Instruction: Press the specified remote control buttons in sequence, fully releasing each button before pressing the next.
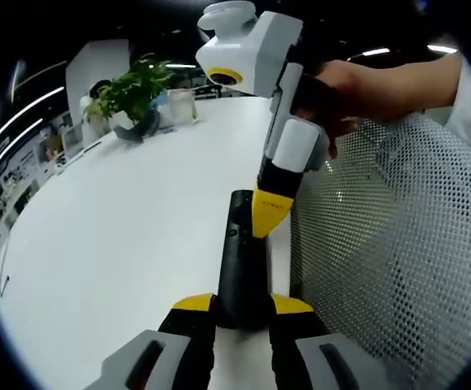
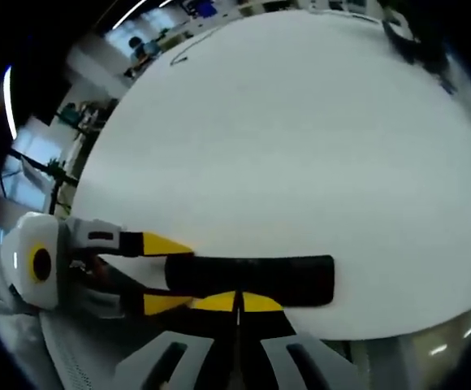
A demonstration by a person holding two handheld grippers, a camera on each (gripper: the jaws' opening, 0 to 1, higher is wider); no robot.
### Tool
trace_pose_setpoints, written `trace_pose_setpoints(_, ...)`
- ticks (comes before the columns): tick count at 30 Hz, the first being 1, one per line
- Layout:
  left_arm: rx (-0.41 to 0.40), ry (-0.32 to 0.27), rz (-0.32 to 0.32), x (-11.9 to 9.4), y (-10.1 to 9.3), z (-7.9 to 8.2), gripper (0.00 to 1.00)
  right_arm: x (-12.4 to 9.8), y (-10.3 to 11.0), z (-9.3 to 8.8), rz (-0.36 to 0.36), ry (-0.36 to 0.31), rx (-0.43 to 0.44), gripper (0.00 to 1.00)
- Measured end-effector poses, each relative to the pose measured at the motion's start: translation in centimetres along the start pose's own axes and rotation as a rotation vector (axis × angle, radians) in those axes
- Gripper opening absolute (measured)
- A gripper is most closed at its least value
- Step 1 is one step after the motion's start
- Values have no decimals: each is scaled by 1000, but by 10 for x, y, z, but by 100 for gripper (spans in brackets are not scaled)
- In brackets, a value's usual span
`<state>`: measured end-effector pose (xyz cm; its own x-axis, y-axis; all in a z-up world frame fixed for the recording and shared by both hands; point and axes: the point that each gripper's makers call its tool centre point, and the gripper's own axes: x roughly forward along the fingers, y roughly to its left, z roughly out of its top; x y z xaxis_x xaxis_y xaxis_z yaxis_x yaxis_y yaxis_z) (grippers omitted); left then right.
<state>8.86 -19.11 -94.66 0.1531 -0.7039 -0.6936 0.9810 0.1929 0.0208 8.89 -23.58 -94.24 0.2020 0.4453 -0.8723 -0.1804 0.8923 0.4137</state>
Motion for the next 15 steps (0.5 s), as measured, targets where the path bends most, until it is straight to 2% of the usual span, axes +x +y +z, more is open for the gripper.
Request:
trace_pose_setpoints(8,-1,0,1,0,0,0,24,-1,1,0,36,6,51,0)
trace_pose_setpoints(10,3,0,1,0,0,0,24,-2,3,4,46,-15,46,0)
trace_pose_setpoints(12,3,0,0,1,0,0,24,-5,7,12,60,-63,21,0)
trace_pose_setpoints(15,9,-1,-3,1,-1,1,24,-4,7,12,60,-66,20,0)
